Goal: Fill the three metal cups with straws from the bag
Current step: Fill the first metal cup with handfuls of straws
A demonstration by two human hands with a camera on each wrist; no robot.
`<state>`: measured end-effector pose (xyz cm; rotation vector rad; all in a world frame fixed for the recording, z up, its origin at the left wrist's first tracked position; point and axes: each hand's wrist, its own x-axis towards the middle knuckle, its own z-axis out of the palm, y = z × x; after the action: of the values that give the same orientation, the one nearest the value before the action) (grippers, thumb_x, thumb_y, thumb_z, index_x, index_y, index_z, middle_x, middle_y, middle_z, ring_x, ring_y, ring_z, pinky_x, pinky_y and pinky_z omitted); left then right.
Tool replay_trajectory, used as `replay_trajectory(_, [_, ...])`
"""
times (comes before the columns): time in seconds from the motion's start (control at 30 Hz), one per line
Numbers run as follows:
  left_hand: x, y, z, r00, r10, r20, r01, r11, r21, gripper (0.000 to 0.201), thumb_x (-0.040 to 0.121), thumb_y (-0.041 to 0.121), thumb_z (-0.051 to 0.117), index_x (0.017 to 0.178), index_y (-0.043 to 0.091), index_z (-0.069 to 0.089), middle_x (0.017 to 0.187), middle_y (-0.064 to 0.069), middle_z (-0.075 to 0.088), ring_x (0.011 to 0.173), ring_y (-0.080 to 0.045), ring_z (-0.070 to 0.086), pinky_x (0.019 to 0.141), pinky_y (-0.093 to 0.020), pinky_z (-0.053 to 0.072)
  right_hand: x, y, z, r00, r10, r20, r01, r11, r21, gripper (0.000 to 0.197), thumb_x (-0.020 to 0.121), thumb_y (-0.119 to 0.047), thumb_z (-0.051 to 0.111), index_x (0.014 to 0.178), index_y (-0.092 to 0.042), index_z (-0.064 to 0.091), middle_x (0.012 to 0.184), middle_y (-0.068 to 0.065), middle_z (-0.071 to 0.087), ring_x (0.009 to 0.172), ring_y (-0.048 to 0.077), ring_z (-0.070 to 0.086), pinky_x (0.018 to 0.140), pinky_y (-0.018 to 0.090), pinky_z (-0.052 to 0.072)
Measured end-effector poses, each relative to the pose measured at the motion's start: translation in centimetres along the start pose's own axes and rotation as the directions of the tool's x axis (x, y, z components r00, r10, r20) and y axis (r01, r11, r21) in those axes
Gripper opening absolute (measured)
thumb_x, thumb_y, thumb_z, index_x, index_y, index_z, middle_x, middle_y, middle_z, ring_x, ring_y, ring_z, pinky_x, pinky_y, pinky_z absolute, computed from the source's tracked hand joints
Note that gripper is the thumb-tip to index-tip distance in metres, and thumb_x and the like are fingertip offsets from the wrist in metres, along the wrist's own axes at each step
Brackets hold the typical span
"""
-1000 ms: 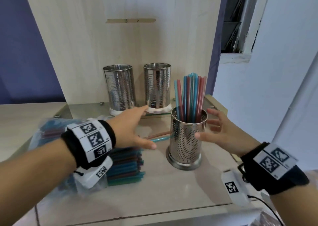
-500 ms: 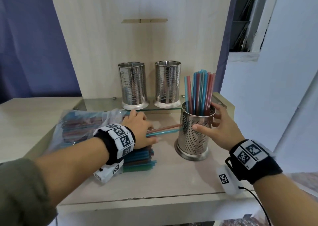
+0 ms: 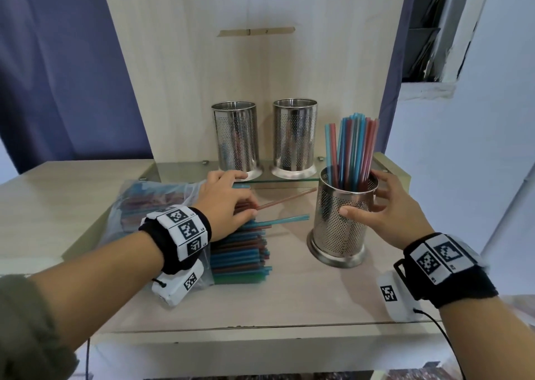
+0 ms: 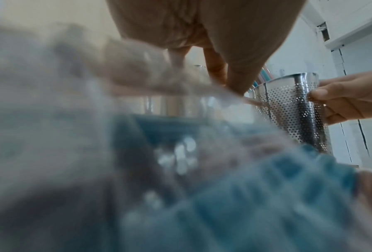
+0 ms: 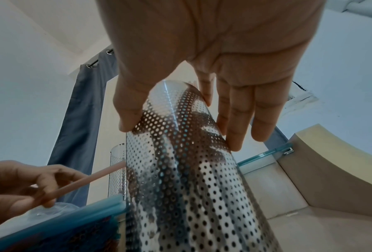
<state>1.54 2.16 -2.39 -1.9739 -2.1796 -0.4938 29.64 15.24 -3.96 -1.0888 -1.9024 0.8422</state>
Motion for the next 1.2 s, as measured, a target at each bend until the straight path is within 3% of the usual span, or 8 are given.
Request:
replay_trajectory(0.2, [-1.5, -1.0, 0.1, 0.997, -0.011, 0.075, 0.014, 0.999, -0.034, 0.014, 0.084, 0.049, 0.065, 0.098, 0.049, 0.068, 0.141, 0.014, 0.036, 0.13, -0.019, 0.02, 0.111, -0.04, 0.015, 0.0, 0.1, -0.4, 1.0, -0.009, 0.001, 0.009, 0.997, -0.071, 0.105, 0.063, -0.048, 0.083, 0.148, -0.026, 0.026, 0.144, 0.006, 0.049, 0.119, 0.017, 0.053, 0.098, 0.029, 0.039])
replay_trajectory(0.3, [-1.8, -1.5, -0.2, 0.996, -0.04, 0.085, 0.041, 0.999, -0.011, 0.015, 0.085, 0.049, 0.064, 0.099, 0.05, 0.068, 0.142, 0.017, 0.034, 0.132, -0.017, 0.017, 0.106, -0.038, 0.012, -0.5, -0.1, 0.5, 0.973, -0.203, -0.111, 0.146, 0.91, -0.389, 0.113, 0.063, -0.059, 0.078, 0.15, -0.022, 0.016, 0.15, 0.012, 0.035, 0.139, 0.028, 0.032, 0.113, 0.048, 0.026])
replay_trajectory(0.43, [-2.3, -2.3, -0.5, 0.993, -0.069, 0.091, 0.074, 0.996, -0.047, 0.012, 0.086, 0.045, 0.066, 0.096, 0.049, 0.07, 0.144, 0.019, 0.034, 0.131, -0.016, 0.015, 0.105, -0.036, 0.011, -2.4, -4.4, 3.0, 0.851, -0.526, 0.019, 0.462, 0.729, -0.506, 0.08, 0.078, -0.033, 0.075, 0.145, -0.013, 0.037, 0.142, 0.015, 0.045, 0.132, 0.032, 0.038, 0.111, 0.034, 0.023])
replay_trajectory(0.57, [-2.6, -2.8, -0.7, 0.989, -0.087, 0.122, 0.096, 0.993, -0.075, 0.016, 0.086, 0.044, 0.065, 0.101, 0.049, 0.069, 0.145, 0.019, 0.034, 0.132, -0.018, 0.015, 0.104, -0.034, 0.011, -2.3, -6.4, 7.3, 0.809, -0.293, 0.51, 0.56, 0.648, -0.516, 0.051, 0.098, -0.023, 0.05, 0.146, -0.022, 0.036, 0.148, 0.001, 0.041, 0.136, 0.018, 0.037, 0.113, 0.03, 0.026])
replay_trajectory(0.67, [-2.9, -3.2, -0.8, 0.991, -0.089, 0.104, 0.096, 0.993, -0.066, 0.02, 0.085, 0.045, 0.065, 0.105, 0.047, 0.069, 0.145, 0.019, 0.034, 0.131, -0.016, 0.015, 0.102, -0.031, 0.012, -1.1, -6.2, 10.1, 0.793, -0.039, 0.608, 0.511, 0.585, -0.63, 0.046, 0.1, -0.019, 0.043, 0.145, -0.019, 0.033, 0.139, 0.008, 0.048, 0.122, 0.029, 0.051, 0.1, 0.042, 0.045])
replay_trajectory(0.8, [-3.4, -3.5, -1.0, 0.995, -0.086, 0.057, 0.086, 0.996, 0.002, 0.029, 0.084, 0.051, 0.062, 0.113, 0.047, 0.066, 0.146, 0.017, 0.035, 0.13, -0.02, 0.017, 0.104, -0.035, 0.016, 0.0, -6.4, 11.6, 0.797, 0.008, 0.605, 0.538, 0.448, -0.714, 0.03, 0.101, -0.012, 0.038, 0.129, -0.012, 0.049, 0.121, 0.011, 0.053, 0.108, 0.034, 0.058, 0.081, 0.039, 0.045])
replay_trajectory(1.07, [-4.2, -3.3, -2.1, 0.993, -0.115, 0.007, 0.11, 0.969, 0.222, 0.035, 0.089, 0.059, 0.05, 0.117, 0.043, 0.064, 0.149, 0.012, 0.029, 0.134, -0.023, 0.013, 0.107, -0.042, 0.012, -0.8, -7.5, 13.3, 0.779, -0.025, 0.627, 0.54, 0.535, -0.65, 0.048, 0.096, -0.002, 0.041, 0.142, -0.014, 0.037, 0.122, 0.013, 0.046, 0.111, 0.033, 0.051, 0.084, 0.037, 0.041])
replay_trajectory(1.2, [-4.7, -2.8, -1.1, 0.989, -0.051, 0.136, 0.0, 0.936, 0.352, 0.071, 0.08, 0.077, 0.041, 0.138, 0.037, 0.046, 0.155, 0.006, 0.018, 0.138, -0.025, 0.009, 0.109, -0.047, 0.01, -0.8, -6.4, 13.2, 0.784, -0.084, 0.614, 0.489, 0.693, -0.529, 0.068, 0.096, -0.006, 0.05, 0.154, -0.017, 0.016, 0.134, 0.011, 0.039, 0.123, 0.027, 0.039, 0.101, 0.033, 0.034])
